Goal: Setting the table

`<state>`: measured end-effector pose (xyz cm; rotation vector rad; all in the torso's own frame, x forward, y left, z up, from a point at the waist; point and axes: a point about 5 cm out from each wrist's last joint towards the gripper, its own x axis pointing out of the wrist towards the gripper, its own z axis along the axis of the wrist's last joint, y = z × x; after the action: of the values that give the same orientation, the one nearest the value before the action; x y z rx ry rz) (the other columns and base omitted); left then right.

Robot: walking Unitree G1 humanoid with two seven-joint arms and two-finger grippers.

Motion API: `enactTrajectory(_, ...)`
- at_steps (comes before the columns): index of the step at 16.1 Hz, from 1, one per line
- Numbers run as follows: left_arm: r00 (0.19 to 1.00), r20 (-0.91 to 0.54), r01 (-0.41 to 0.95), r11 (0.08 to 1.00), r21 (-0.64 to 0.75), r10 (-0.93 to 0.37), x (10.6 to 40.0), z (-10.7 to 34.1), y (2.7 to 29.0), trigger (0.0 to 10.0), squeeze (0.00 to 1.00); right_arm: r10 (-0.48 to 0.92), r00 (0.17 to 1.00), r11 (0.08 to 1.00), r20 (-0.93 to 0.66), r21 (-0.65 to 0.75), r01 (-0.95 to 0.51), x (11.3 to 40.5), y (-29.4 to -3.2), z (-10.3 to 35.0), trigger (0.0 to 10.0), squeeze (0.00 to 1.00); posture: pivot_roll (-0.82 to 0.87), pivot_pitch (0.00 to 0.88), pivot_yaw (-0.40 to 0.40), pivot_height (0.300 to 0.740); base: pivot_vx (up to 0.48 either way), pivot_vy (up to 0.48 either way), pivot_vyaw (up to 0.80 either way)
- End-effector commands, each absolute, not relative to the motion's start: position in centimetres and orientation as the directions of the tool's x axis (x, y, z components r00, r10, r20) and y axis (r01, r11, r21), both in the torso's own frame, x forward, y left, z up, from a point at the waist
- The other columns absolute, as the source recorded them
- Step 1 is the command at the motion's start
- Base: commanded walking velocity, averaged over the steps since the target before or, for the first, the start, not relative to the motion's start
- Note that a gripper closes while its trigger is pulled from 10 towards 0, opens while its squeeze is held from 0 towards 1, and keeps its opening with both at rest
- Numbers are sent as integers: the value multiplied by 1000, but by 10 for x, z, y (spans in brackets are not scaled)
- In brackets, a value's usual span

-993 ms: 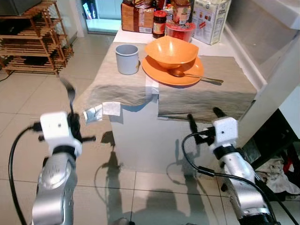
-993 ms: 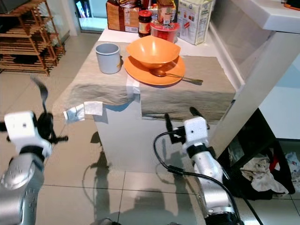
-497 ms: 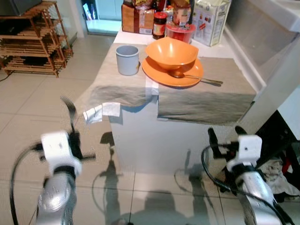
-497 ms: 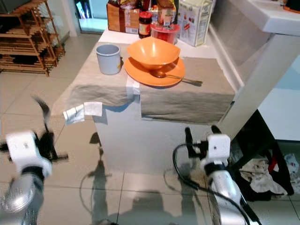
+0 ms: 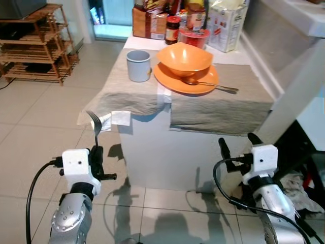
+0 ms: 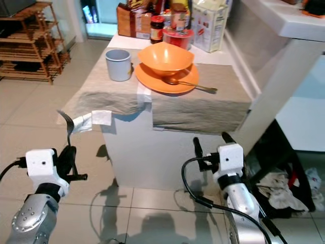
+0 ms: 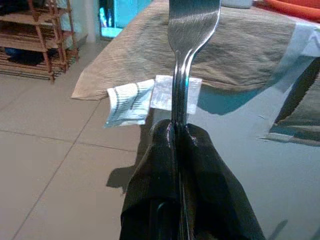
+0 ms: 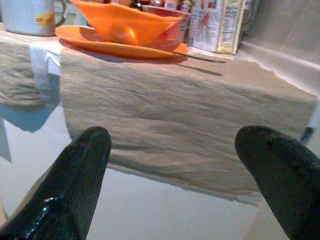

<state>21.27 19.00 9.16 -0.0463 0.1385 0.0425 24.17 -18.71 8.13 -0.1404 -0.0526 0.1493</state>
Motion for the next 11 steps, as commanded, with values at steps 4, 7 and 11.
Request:
enactTrajectory(4, 995, -97, -32, 999, -39, 28, 223, 98, 189, 0, 0, 154, 987, 978, 44, -148, -146, 252, -184, 83, 10000, 0, -36, 0, 5, 731, 0, -462, 0)
enactTrajectory(7, 995, -92, -32, 999, -40, 28, 227, 98, 189, 0, 0, 163, 986, 976, 42, -150, -155, 254, -180, 83, 10000, 0, -39, 0, 7, 731, 0, -449, 0)
enactTrajectory(11, 997, -80, -25, 999, -45, 22, 232, 100, 186, 0, 0, 173, 984, 974, 45, -158, -164, 256, -178, 83, 10000, 0, -40, 0, 5, 731, 0, -437, 0)
